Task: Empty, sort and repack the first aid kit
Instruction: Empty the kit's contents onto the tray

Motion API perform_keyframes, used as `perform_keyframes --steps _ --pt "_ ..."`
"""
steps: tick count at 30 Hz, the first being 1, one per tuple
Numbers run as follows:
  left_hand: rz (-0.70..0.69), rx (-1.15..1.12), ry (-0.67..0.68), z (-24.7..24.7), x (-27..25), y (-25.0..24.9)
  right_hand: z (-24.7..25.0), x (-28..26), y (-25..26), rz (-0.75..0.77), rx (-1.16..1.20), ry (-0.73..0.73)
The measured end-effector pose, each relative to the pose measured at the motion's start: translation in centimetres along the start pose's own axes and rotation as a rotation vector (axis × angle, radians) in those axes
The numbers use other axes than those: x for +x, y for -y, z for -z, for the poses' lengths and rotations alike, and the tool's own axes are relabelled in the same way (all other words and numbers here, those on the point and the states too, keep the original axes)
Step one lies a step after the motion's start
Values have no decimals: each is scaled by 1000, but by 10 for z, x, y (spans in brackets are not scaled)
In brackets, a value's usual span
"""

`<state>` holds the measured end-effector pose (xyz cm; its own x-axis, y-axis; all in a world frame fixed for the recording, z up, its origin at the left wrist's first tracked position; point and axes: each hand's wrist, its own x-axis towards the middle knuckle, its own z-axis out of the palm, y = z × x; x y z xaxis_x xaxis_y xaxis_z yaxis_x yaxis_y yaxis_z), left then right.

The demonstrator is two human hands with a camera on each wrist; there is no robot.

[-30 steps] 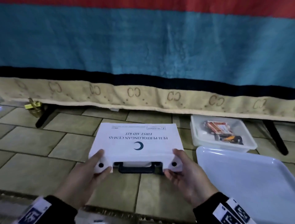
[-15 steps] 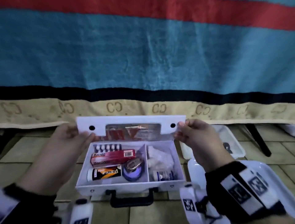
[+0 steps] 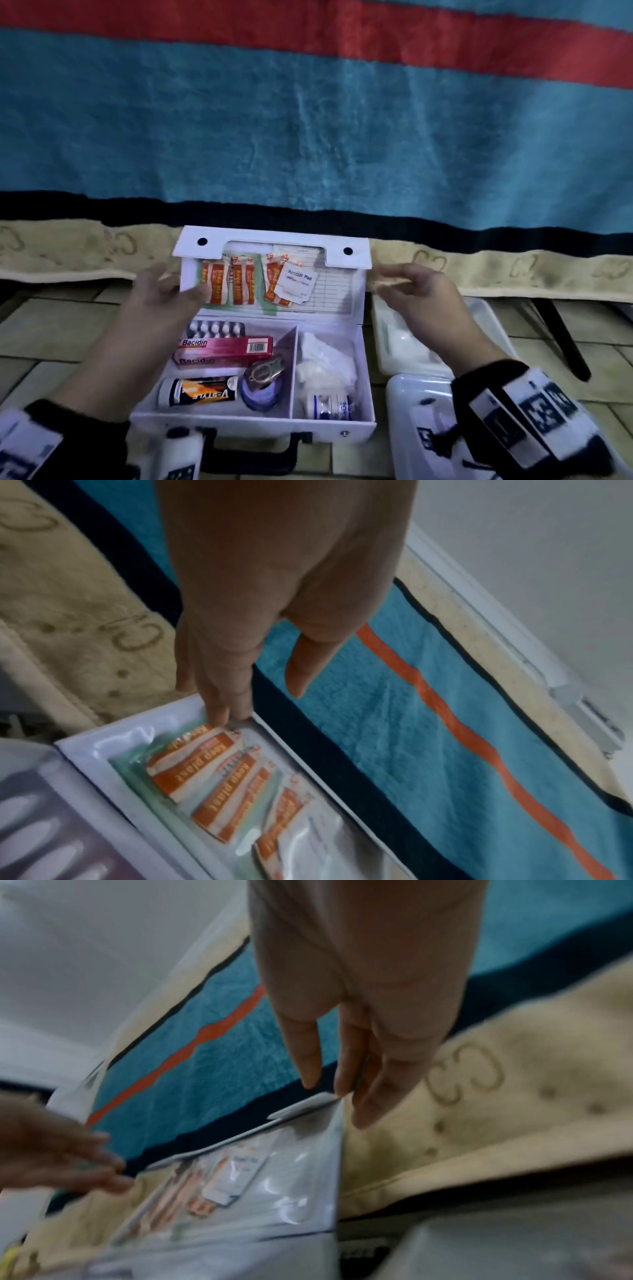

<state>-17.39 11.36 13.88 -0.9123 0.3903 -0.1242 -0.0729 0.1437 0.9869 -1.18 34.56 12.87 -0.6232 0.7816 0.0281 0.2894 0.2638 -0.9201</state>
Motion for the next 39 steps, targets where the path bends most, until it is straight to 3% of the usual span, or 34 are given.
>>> perform_keyframes --steps 2,4,6,13,17,22,28,33,39 --pt "-15 151 61 -11 -17 0 15 -6 -8 16 -500 32" --pt "-60 310 162 -27 -28 -4 19 -15 -15 -4 -947 200" --pt "-115 468 302 -48 -35 -8 17 -24 -16 -14 -1094 338" --pt "-373 931 682 -109 -45 -16 12 -23 -21 230 -1233 392" --pt "-455 1127 817 -134 -48 -8 19 -24 -22 365 -1276 429" --pt "-564 1242 824 -151 -44 5 35 -17 -24 418 -1141 436" --pt "-656 1379 930 -169 -43 19 59 -7 -16 438 -1090 394" --pt "-667 1462 983 -177 -48 22 77 1 -4 501 -1133 170" --pt "-741 1539 886 -183 -59 20 116 8 -23 588 -1047 -90"
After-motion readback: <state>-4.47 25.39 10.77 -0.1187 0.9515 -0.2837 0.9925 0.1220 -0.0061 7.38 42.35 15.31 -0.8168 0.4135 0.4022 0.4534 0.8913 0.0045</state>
